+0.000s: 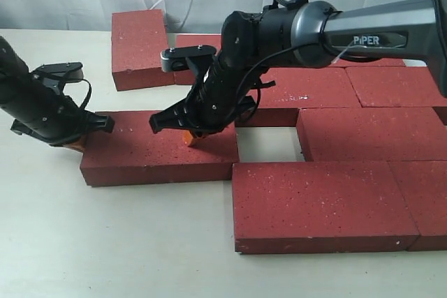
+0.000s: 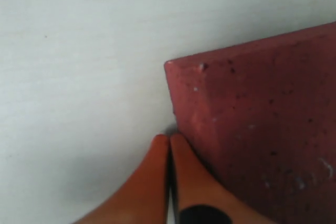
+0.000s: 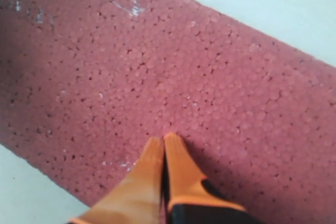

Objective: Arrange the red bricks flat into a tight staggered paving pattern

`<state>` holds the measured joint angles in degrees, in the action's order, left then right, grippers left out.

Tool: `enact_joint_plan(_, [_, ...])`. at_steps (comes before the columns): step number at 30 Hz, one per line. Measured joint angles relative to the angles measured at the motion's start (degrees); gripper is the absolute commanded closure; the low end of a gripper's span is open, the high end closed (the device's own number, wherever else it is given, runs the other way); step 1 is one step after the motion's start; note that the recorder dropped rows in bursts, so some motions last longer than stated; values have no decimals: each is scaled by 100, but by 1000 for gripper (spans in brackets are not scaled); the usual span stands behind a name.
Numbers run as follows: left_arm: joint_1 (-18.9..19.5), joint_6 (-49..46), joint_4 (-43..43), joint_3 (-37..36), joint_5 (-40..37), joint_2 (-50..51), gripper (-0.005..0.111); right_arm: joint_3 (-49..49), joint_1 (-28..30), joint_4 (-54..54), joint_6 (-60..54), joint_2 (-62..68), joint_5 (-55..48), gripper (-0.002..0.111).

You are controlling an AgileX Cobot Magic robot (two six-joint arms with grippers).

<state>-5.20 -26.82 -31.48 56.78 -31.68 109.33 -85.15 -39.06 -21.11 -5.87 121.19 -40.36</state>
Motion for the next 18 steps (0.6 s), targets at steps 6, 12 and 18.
enact_joint_plan(6, [-11, -12, -72, 148, 0, 0, 107, -12, 14, 56, 12, -17, -42, 109])
enact_joint_plan(12, [-11, -12, -100, 141, 0, 0, 107, -12, 14, 107, 12, -17, -42, 109])
enact_joint_plan(18, [-35, -21, -268, 151, -36, 184, 107, -12, 14, 274, 125, -26, -47, 109])
